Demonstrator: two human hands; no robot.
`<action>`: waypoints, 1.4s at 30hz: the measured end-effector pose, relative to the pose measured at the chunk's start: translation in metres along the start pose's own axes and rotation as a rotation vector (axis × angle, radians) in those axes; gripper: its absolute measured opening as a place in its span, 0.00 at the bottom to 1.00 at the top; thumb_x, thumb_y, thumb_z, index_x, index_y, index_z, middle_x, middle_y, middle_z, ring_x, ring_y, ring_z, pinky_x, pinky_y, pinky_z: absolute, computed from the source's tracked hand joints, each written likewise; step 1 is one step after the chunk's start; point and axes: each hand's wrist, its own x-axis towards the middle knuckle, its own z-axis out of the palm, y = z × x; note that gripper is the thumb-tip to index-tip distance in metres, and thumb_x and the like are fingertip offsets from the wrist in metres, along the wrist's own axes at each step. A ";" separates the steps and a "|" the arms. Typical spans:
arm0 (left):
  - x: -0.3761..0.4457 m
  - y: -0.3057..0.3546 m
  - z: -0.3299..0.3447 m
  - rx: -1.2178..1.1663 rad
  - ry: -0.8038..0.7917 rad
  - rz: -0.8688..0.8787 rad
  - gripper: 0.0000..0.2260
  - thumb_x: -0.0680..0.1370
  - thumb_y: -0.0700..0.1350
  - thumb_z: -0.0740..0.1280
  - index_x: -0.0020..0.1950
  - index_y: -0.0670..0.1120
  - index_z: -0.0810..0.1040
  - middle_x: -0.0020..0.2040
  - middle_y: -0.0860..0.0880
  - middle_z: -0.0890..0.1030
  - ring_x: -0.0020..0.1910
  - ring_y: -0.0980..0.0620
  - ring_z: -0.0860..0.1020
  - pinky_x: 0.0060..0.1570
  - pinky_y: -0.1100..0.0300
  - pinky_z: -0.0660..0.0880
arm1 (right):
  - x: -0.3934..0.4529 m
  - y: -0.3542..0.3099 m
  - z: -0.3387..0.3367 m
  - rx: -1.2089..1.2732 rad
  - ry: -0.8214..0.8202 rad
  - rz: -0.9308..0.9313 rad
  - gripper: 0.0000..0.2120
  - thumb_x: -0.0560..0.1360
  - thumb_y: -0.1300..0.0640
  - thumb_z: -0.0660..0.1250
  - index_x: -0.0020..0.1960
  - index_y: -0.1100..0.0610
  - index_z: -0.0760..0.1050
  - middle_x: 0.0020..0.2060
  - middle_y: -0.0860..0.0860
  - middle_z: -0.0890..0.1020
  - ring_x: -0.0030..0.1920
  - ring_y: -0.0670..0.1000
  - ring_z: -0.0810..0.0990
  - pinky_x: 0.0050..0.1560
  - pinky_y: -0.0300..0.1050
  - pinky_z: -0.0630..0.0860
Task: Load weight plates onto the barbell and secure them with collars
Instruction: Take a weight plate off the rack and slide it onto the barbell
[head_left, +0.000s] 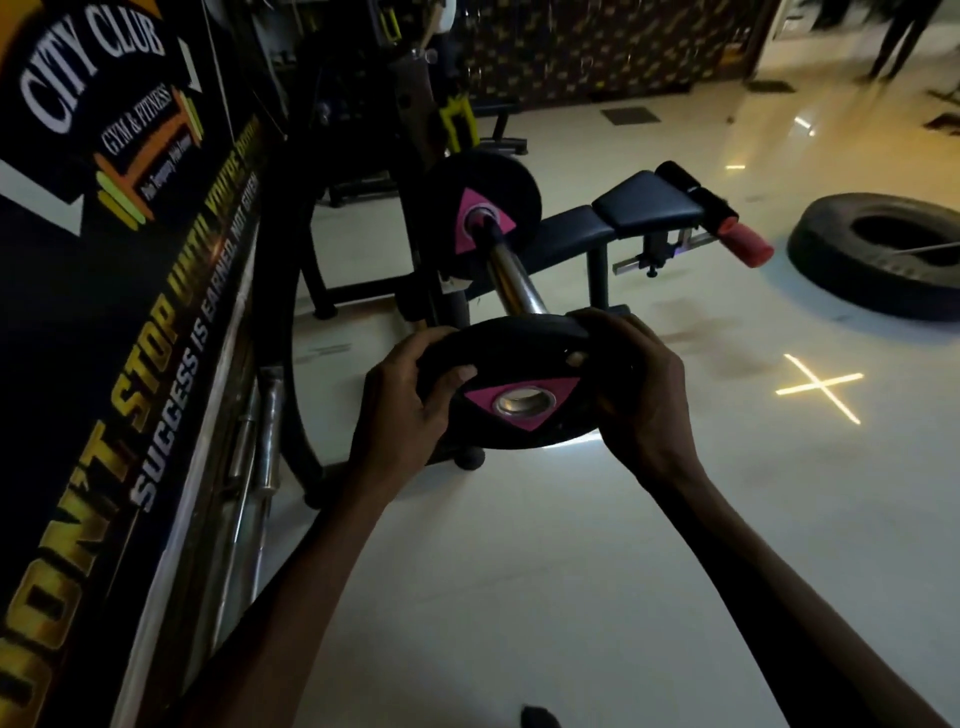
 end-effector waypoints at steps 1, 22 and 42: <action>0.006 0.002 0.007 -0.002 0.003 0.007 0.13 0.80 0.48 0.72 0.64 0.46 0.81 0.54 0.59 0.83 0.55 0.74 0.77 0.51 0.79 0.70 | 0.007 0.006 -0.005 -0.009 -0.002 -0.002 0.21 0.73 0.48 0.67 0.63 0.56 0.80 0.55 0.48 0.83 0.54 0.47 0.82 0.55 0.33 0.77; 0.074 -0.006 0.057 0.038 0.071 -0.037 0.16 0.81 0.46 0.71 0.68 0.43 0.80 0.62 0.48 0.84 0.62 0.54 0.80 0.57 0.76 0.72 | 0.091 0.083 0.005 0.019 -0.016 -0.032 0.17 0.77 0.64 0.71 0.66 0.58 0.79 0.58 0.50 0.82 0.56 0.44 0.81 0.58 0.39 0.78; 0.219 -0.132 0.118 0.783 0.258 0.339 0.40 0.84 0.59 0.63 0.85 0.41 0.46 0.85 0.41 0.49 0.85 0.43 0.48 0.83 0.48 0.48 | 0.233 0.192 0.116 -0.235 -0.081 -0.409 0.37 0.84 0.48 0.64 0.83 0.62 0.50 0.83 0.61 0.53 0.84 0.61 0.50 0.79 0.66 0.58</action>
